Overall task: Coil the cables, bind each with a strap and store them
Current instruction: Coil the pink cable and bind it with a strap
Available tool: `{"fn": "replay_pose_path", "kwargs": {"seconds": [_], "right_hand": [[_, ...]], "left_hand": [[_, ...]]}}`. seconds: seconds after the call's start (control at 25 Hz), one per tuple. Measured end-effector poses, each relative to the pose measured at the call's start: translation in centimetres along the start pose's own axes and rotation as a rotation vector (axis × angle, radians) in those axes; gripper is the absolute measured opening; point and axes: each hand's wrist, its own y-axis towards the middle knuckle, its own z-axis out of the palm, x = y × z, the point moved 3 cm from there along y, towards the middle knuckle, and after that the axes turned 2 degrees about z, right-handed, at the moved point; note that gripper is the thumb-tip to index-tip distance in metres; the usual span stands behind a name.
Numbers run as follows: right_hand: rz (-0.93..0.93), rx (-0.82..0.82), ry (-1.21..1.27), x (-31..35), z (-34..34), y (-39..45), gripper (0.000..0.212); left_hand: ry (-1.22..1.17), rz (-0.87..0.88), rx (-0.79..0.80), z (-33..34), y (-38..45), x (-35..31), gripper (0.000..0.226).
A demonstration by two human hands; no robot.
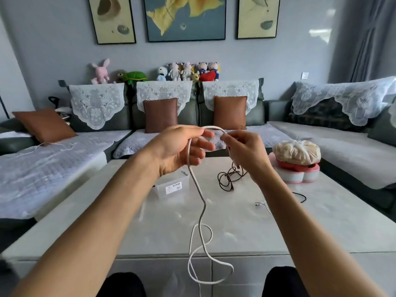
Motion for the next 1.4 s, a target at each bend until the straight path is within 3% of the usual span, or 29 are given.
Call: {"fn": "replay_pose_path", "kwargs": {"seconds": [0.12, 0.24, 0.56, 0.76, 0.92, 1.16, 1.24, 1.4], "right_hand": [[-0.055, -0.030, 0.067, 3.8, -0.8, 0.4, 0.020], [-0.062, -0.027, 0.000, 3.9, -0.9, 0.2, 0.023], [0.238, 0.159, -0.169, -8.2, 1.1, -2.1, 0.019], [0.431, 0.370, -0.412, -17.1, 4.4, -4.1, 0.009], [0.466, 0.516, -0.632, -21.7, 6.1, -6.3, 0.008], [0.456, 0.574, -0.672, -23.1, 5.3, -9.2, 0.019], [0.429, 0.612, -0.670, -22.7, 4.8, -10.4, 0.015], [0.410, 0.625, -0.641, -21.8, 4.0, -12.3, 0.028]], "left_hand": [[0.006, 0.089, 0.018, 0.4, -0.7, -3.5, 0.025], [0.072, 0.085, 0.000, 0.0, -0.4, -2.4, 0.025], [0.194, -0.190, -0.120, -4.1, 3.2, 12.8, 0.024], [0.343, -0.354, -0.151, -7.3, 4.3, 23.0, 0.014], [0.491, -0.418, -0.044, -7.2, 4.0, 28.3, 0.012], [0.581, -0.385, 0.038, -5.9, 2.4, 30.7, 0.013], [0.563, -0.359, 0.059, -5.4, 1.2, 30.5, 0.014], [0.426, -0.382, 0.140, -4.3, -1.4, 30.2, 0.016]]}}
